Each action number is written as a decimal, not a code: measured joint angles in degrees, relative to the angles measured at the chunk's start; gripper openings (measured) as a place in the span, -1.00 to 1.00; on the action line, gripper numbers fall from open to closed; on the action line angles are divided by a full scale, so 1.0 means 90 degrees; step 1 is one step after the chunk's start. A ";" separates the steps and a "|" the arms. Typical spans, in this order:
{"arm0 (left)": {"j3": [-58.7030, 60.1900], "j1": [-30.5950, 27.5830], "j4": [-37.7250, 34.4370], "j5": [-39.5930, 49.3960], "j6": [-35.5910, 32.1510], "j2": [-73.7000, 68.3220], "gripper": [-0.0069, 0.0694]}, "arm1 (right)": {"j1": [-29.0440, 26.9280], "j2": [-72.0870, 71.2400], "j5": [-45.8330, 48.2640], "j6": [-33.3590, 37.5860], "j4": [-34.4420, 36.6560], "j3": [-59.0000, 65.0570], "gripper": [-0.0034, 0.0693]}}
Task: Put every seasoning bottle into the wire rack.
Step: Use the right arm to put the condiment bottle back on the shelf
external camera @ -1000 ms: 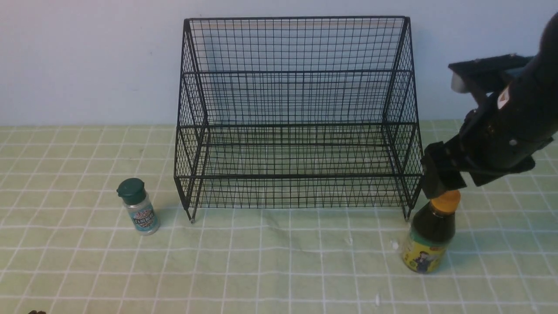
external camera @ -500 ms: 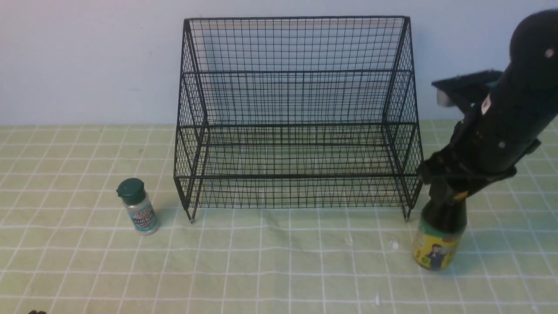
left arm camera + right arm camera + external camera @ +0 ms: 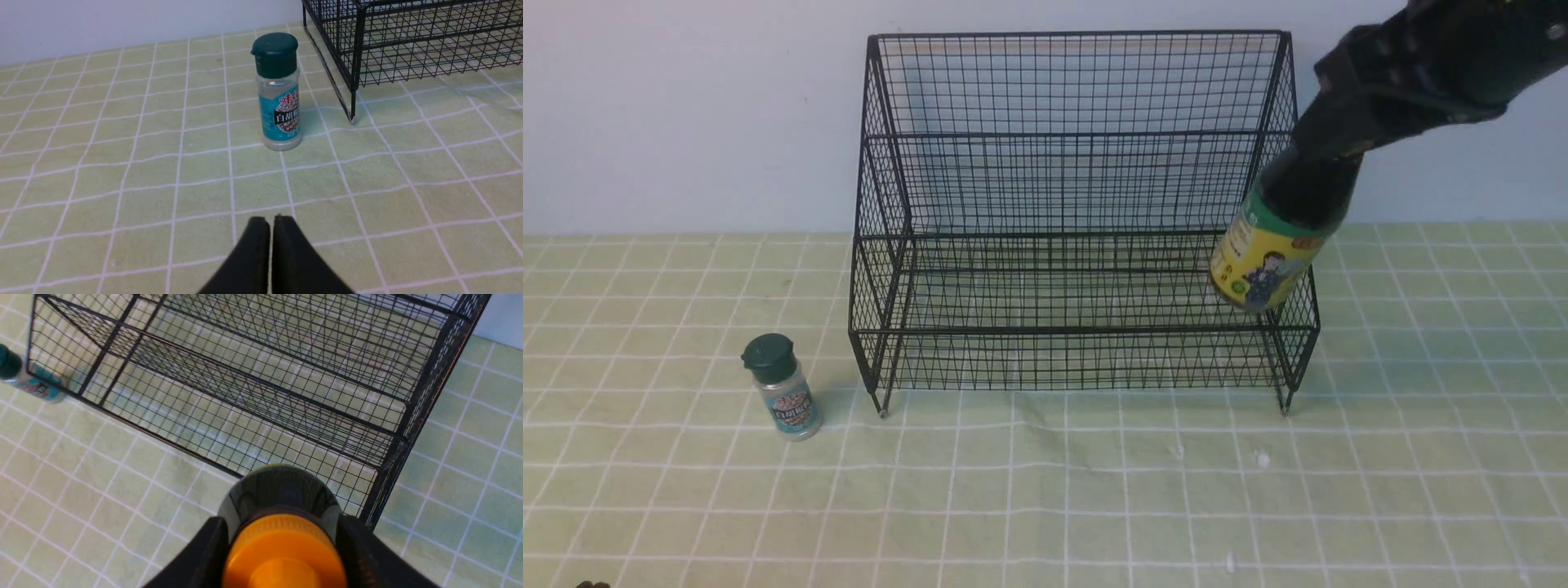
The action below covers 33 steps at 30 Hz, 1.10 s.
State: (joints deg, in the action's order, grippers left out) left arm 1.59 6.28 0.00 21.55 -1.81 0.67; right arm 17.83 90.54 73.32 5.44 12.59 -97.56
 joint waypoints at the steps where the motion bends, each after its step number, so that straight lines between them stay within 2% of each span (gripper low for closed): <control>1: 0.0000 0.0000 0.0000 0.0000 0.0000 0.0000 -0.83 | 0.0000 0.0124 0.0000 0.0020 -0.0043 -0.0026 -0.06; 4: 0.0000 0.0000 0.0000 0.0000 0.0000 0.0000 -0.83 | 0.0000 0.0441 -0.0068 0.0106 -0.0107 -0.0041 -0.06; 9: 0.0000 0.0000 0.0000 0.0000 0.0000 0.0000 -0.83 | 0.0000 0.0995 -0.0855 0.0256 -0.0103 -0.0110 -0.06; 19: 0.0000 0.0000 0.0000 0.0000 0.0000 0.0000 -0.83 | 0.0059 0.1233 -0.1573 0.0275 -0.0159 -0.0118 -0.06; 28: 0.0000 0.0000 0.0000 0.0000 0.0000 0.0000 -0.83 | 0.0066 0.1314 -0.1452 0.0295 -0.0325 -0.0100 -0.06; 33: 0.0000 0.0000 0.0000 0.0000 0.0000 0.0000 -0.83 | 0.0066 0.1456 -0.0733 0.0301 -0.0327 -0.0098 -0.07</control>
State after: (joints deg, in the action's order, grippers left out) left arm 1.59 6.28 0.00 21.55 -1.81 0.67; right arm 18.43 103.64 66.73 8.16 9.64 -98.44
